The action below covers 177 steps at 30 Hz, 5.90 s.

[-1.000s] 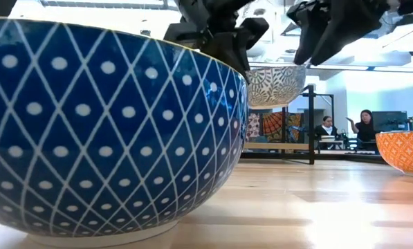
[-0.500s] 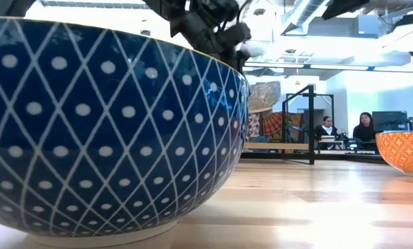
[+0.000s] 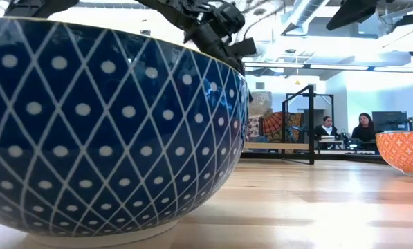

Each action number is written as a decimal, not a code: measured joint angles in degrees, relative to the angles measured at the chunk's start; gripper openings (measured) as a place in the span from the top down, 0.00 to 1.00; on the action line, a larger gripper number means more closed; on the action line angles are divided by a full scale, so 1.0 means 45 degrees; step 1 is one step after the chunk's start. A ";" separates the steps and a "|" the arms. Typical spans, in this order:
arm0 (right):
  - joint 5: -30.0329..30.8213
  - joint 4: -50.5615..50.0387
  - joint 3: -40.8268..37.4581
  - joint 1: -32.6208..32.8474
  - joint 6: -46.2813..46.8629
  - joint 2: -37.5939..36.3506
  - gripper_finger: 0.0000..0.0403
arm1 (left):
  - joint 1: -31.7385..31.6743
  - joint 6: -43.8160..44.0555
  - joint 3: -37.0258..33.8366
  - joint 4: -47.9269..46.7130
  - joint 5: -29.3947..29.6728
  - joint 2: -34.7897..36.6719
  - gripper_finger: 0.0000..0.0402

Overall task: Place and stack bowls onto a shelf
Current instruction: Put the red pattern bowl on the shelf, then stack the light blue pattern bowl on top of the red pattern bowl on the shelf

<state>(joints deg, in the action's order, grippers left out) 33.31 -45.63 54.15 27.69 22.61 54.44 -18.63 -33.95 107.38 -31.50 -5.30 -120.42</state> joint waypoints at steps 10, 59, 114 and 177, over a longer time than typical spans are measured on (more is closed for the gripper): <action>-0.0036 -0.0111 -0.0005 0.0027 0.0013 0.0228 0.52 | -0.0156 0.0186 0.1163 -0.0934 -0.0711 -0.1292 1.00; -0.1631 -0.2138 -0.2658 0.0685 0.8447 0.1276 0.52 | 0.3145 0.3009 0.3825 -0.7724 0.1828 -0.1991 0.52; -0.4370 0.2025 0.1872 0.3060 -0.0230 0.6303 0.90 | 0.6854 -0.2250 -0.3281 0.4399 -0.0902 0.1749 0.52; -0.6180 0.2022 0.1903 0.0789 -0.6978 0.6275 0.80 | 0.6215 0.0183 -0.2933 0.1722 -0.2468 0.1720 1.00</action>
<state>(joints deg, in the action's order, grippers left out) 5.50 -36.53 62.71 31.24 -8.79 82.68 9.33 -33.13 94.18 -23.75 -16.40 -112.68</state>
